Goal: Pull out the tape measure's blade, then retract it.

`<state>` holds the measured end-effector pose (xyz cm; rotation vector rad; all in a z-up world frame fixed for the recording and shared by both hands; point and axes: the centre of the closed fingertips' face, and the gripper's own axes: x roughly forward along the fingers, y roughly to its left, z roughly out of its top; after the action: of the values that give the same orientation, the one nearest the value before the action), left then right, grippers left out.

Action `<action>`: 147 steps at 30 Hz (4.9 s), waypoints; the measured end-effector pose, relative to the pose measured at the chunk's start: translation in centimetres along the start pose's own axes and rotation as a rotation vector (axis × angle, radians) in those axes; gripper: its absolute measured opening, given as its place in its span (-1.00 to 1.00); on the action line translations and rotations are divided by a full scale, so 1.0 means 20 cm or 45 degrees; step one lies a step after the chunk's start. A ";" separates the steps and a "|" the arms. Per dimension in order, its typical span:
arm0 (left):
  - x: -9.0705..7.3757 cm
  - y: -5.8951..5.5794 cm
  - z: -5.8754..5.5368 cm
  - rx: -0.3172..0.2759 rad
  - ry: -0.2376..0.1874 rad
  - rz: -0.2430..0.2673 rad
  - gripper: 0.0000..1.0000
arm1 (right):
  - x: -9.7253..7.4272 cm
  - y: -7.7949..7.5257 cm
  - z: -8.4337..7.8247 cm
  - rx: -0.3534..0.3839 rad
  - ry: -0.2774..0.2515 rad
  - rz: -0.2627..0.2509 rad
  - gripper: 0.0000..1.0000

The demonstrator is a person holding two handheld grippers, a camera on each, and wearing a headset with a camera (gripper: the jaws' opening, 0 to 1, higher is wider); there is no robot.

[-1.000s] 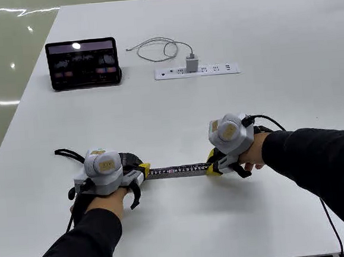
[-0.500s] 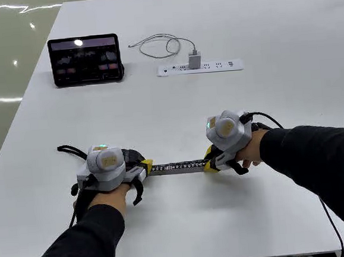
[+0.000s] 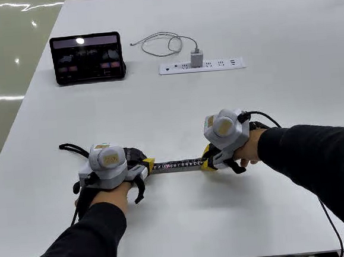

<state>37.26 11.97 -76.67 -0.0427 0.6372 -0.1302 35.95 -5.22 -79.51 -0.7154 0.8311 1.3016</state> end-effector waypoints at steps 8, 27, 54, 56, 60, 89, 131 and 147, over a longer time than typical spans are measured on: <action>0.00 0.00 0.00 -0.002 0.001 -0.003 0.28 | 0.01 0.00 0.01 -0.003 0.002 0.001 -0.76; 0.00 0.00 0.00 -0.009 0.007 -0.010 0.28 | 0.04 0.00 0.06 0.009 -0.011 0.002 -0.76; 0.00 0.00 0.00 -0.018 0.008 -0.015 0.28 | 0.07 0.02 0.11 0.000 -0.021 -0.001 -0.77; 0.00 0.00 0.00 -0.019 0.010 -0.015 0.28 | 0.07 0.02 0.11 0.005 -0.023 -0.001 -0.77; 0.00 0.00 0.00 -0.029 0.007 -0.015 0.28 | 0.07 0.02 0.12 0.009 -0.027 -0.002 -0.77; 0.01 0.00 0.00 -0.020 0.009 -0.023 0.27 | 0.11 0.03 0.18 0.029 -0.017 -0.025 -0.76; 0.00 0.01 0.00 -0.046 0.023 -0.022 0.26 | 0.18 0.07 0.29 0.009 -0.101 -0.013 -0.77; 0.00 0.01 0.00 -0.051 0.028 -0.028 0.26 | 0.23 0.11 0.35 0.000 -0.144 -0.004 -0.77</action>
<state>37.31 12.19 -76.73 -0.0873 0.6618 -0.1394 35.01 3.35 -79.59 -0.6369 0.7378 1.3266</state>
